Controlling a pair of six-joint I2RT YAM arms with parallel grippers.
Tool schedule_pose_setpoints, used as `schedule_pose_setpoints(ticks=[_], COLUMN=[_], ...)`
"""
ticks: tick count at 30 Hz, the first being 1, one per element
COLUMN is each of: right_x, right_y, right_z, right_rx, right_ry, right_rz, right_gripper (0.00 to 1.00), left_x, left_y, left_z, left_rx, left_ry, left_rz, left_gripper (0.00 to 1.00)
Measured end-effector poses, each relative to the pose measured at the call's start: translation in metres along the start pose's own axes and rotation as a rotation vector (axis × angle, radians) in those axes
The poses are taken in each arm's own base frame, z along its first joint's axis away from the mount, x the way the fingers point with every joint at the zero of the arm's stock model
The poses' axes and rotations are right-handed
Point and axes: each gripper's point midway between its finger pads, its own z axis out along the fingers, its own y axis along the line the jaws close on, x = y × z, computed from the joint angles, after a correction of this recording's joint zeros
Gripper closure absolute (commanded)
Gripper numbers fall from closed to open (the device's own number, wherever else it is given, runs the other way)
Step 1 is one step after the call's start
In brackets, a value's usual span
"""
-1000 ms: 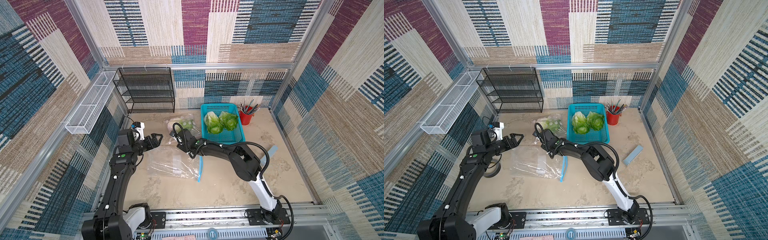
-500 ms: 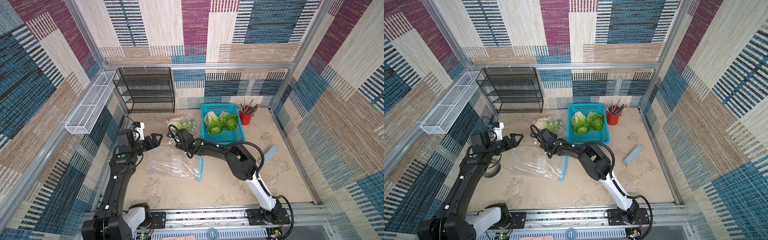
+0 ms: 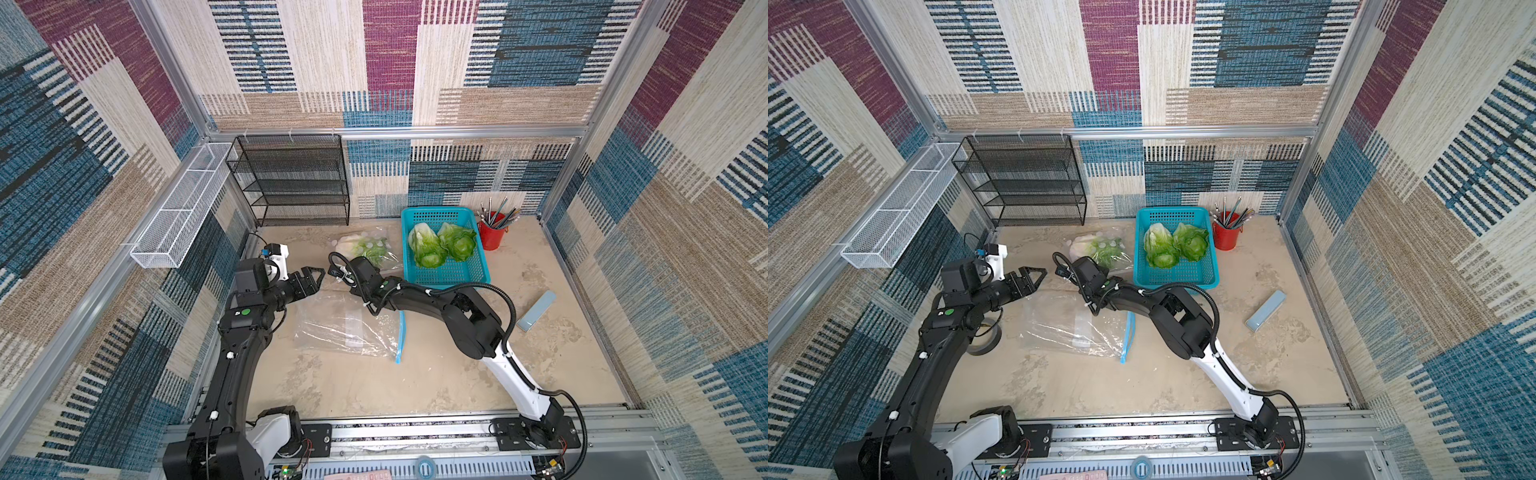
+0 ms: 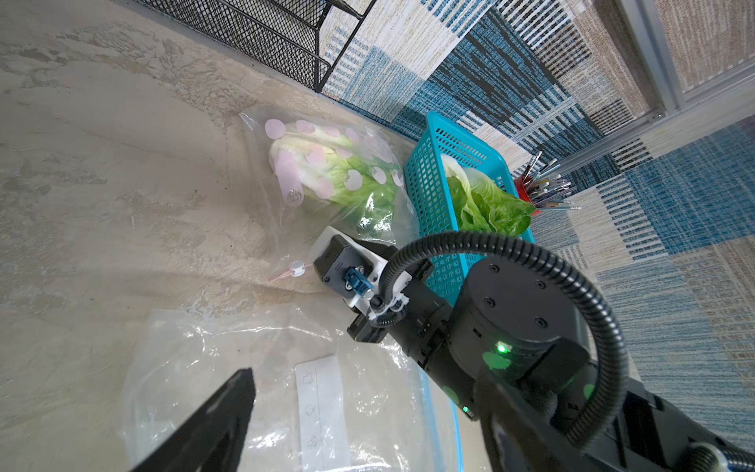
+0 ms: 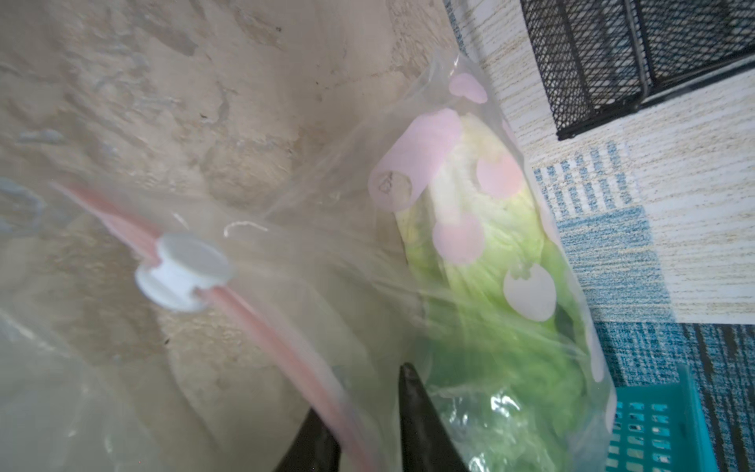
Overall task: Open the zip-top bag and take out the chinese cabbages
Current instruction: Adjust the zipper food storage bag in the zipper food storage bag.
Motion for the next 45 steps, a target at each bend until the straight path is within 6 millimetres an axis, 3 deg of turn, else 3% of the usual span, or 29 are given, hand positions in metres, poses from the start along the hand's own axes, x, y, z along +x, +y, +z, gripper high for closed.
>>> schedule_pose_setpoints(ticks=[3,7,16,35,41,45], right_x=[-0.003,-0.008,-0.045,-0.081,-0.097,-0.106], right_y=[-0.003,-0.010,-0.059,-0.112,-0.136,-0.151], right_z=[-0.001,-0.008,-0.051,-0.104,-0.128,-0.149], right_rx=[0.007,0.010,0.069,0.115,0.144,0.142], right_ry=[-0.009,-0.014,-0.096,-0.154,-0.190,-0.216], right_rz=[-0.003,-0.007,0.017,0.010,0.019,0.026], right_gripper=[1.00,1.00,1.00,1.00,1.00,1.00], left_x=[0.000,0.000,-0.004,-0.011,-0.012,-0.016], left_y=[0.000,0.001,-0.003,-0.005,-0.007,-0.009], left_z=[0.000,0.000,-0.007,-0.018,-0.021,-0.025], left_rx=[-0.001,-0.001,0.003,-0.014,-0.015,-0.011], left_ry=[0.000,-0.001,-0.024,-0.070,-0.083,-0.097], left_rz=[-0.001,-0.001,0.010,0.031,0.037,0.042], left_gripper=[0.15,0.22,0.31,0.48,0.58,0.59])
